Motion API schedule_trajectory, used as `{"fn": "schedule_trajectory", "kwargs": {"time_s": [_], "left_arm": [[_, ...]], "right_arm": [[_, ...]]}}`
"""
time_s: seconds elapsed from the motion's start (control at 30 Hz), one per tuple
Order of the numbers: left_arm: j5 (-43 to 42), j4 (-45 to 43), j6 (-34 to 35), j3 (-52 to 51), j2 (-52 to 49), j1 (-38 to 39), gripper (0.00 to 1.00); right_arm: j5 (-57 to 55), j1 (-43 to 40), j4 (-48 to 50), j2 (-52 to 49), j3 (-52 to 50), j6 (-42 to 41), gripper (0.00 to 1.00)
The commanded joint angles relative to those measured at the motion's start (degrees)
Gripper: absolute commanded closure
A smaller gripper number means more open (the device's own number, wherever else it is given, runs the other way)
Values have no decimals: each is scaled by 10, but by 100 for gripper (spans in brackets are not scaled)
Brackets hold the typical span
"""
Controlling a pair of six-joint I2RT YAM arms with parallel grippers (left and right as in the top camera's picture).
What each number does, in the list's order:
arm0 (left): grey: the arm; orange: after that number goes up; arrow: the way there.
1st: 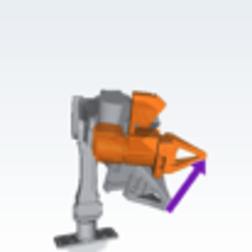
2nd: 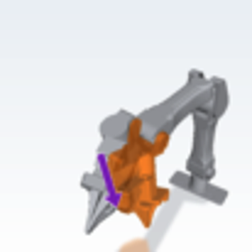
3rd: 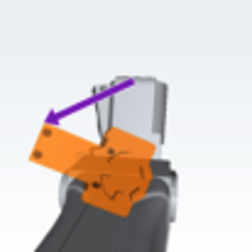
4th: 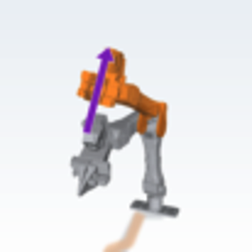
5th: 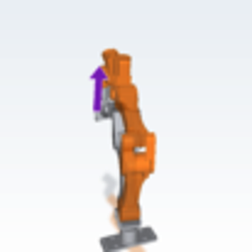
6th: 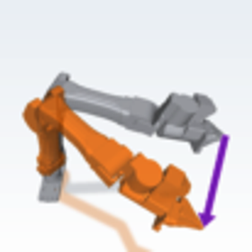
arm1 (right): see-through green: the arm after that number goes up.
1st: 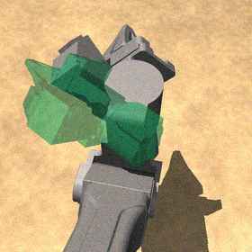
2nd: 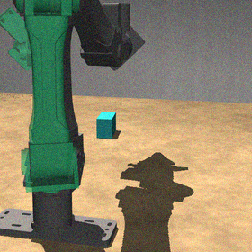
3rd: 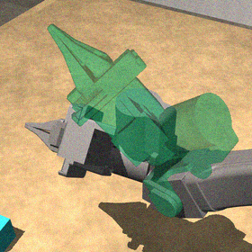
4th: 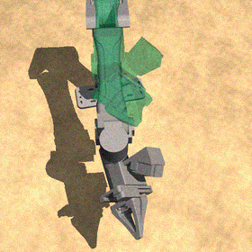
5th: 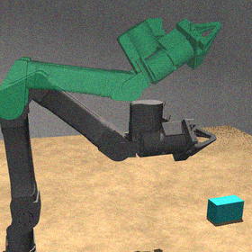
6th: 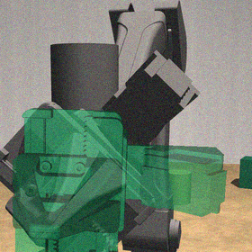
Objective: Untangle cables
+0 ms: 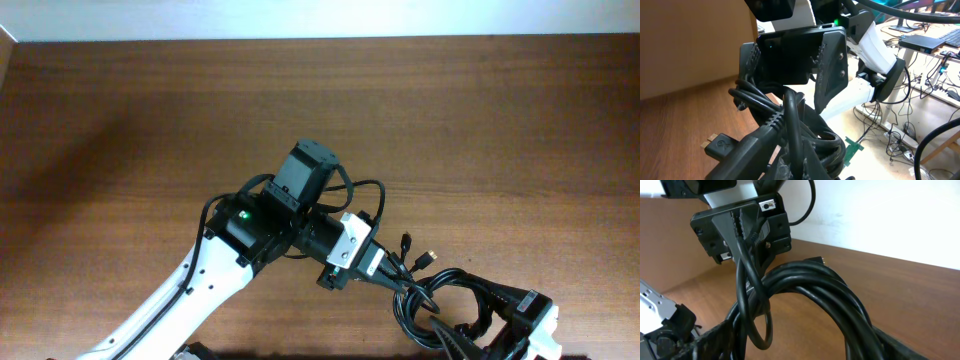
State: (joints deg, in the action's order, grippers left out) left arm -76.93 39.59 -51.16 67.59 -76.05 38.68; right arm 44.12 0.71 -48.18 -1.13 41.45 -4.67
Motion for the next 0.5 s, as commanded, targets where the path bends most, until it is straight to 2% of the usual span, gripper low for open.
{"fn": "schedule_trajectory", "kwargs": {"time_s": [0.0,0.13,0.3,0.37,0.4,0.47], "left_arm": [[-15,-3,9,12,11,3,100],[-17,-5,9,12,11,4,100],[-6,-38,9,12,11,38,100],[9,-41,10,12,11,44,100],[9,-40,10,12,11,43,100],[9,-42,10,12,11,43,100]], "right_arm": [[9,-3,6,-4,2,-1,18],[9,-3,6,-3,2,-1,15],[9,-3,6,-3,2,-1,17],[9,-3,6,-3,2,-1,26],[9,-3,6,-3,2,-1,39],[9,-3,5,-3,2,-1,50]]}}
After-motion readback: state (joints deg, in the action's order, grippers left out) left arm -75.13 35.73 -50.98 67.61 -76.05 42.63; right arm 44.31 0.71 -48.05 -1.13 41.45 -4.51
